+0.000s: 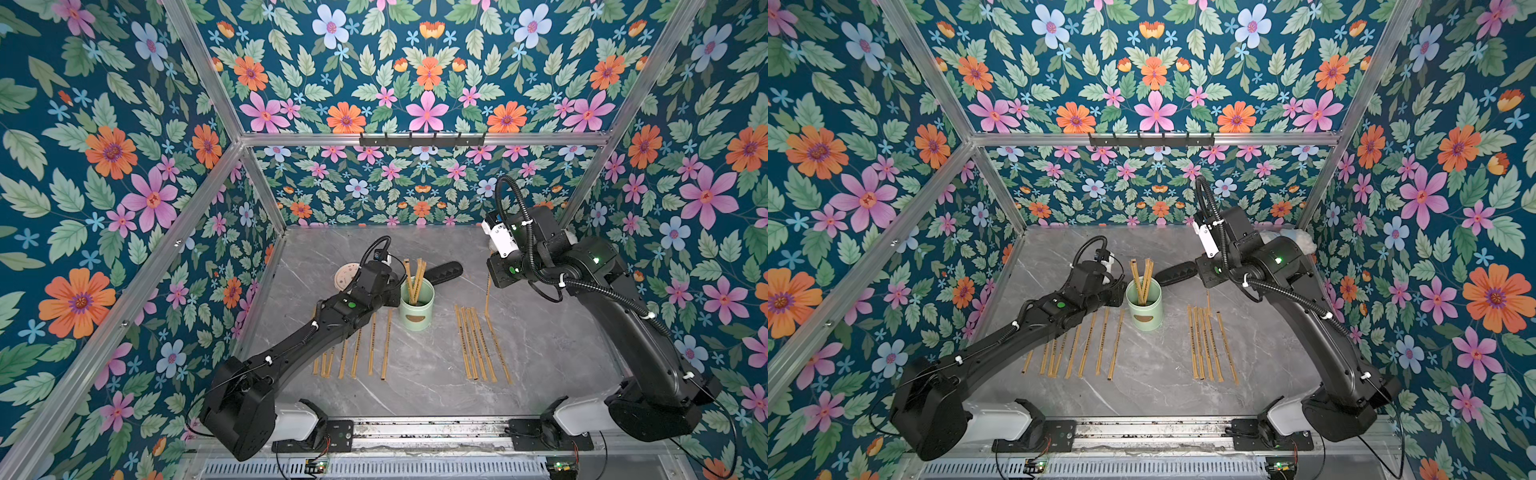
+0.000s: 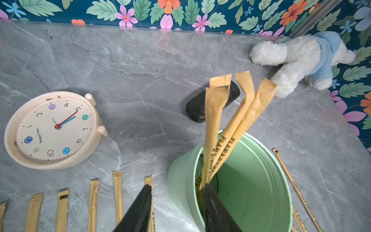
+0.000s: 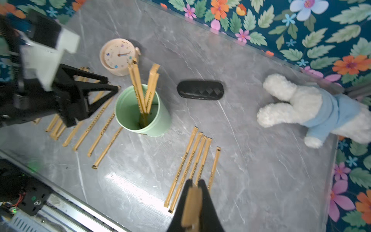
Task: Take the straws out of the storage container
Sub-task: Place the straw at the center of the board.
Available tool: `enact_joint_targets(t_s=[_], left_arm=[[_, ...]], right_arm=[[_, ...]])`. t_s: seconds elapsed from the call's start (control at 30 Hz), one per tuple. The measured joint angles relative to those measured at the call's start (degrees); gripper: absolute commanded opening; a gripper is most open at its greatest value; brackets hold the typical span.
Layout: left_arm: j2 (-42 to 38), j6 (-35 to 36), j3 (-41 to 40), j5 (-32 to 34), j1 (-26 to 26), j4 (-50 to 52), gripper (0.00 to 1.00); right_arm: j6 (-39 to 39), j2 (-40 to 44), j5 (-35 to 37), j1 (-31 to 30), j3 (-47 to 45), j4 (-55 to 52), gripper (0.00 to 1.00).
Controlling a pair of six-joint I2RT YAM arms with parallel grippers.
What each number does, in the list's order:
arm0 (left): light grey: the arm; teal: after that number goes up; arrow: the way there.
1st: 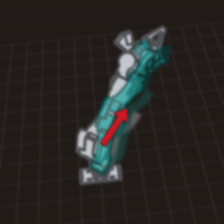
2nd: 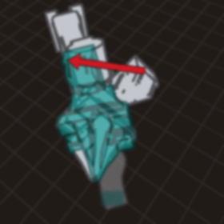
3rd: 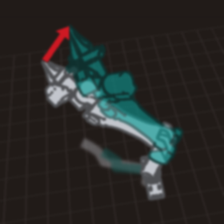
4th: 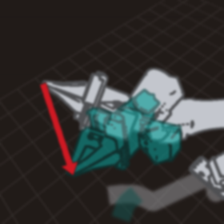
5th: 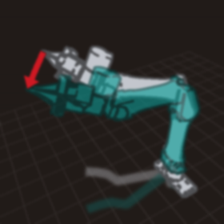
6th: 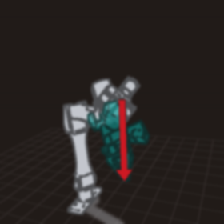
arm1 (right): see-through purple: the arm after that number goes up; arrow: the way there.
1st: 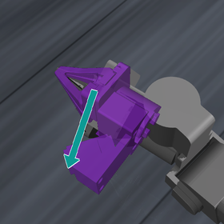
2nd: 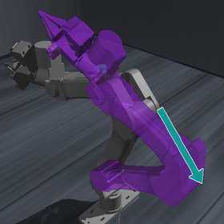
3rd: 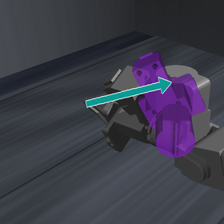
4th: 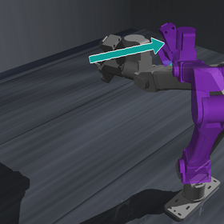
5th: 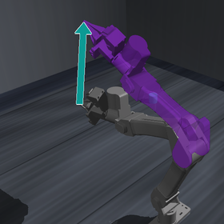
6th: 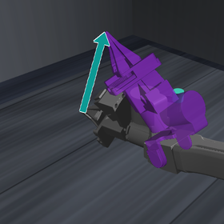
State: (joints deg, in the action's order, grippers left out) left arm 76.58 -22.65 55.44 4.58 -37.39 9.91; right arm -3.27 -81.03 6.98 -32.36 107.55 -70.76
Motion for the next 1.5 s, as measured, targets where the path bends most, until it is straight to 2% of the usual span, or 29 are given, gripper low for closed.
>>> enact_joint_targets(t_s=[0.5, 0.83, 1.17, 1.5], left_arm=[[0.9, 0.13, -0.24, -0.42, 0.0, -0.5, 0.45], [0.81, 0.17, -1.66, -0.35, 0.0, -0.79, 0.45], [0.31, 0.17, -3.1, -0.37, 0.0, -1.46, 0.45], [0.22, 0.17, -3.56, -0.37, 0.02, -2.4, 0.45]], right_arm=[[-1.18, -3.65, 0.63, 10.03, -5.7, -6.93, 0.1], [-2.99, -11.82, -2.16, 13.09, -7.65, -8.7, 0.1], [-4.74, -23.5, -3.85, 15.65, -12.81, -8.83, 0.09], [-5.22, -29.29, -5.09, 16.59, -17.16, -6.64, 0.09]])
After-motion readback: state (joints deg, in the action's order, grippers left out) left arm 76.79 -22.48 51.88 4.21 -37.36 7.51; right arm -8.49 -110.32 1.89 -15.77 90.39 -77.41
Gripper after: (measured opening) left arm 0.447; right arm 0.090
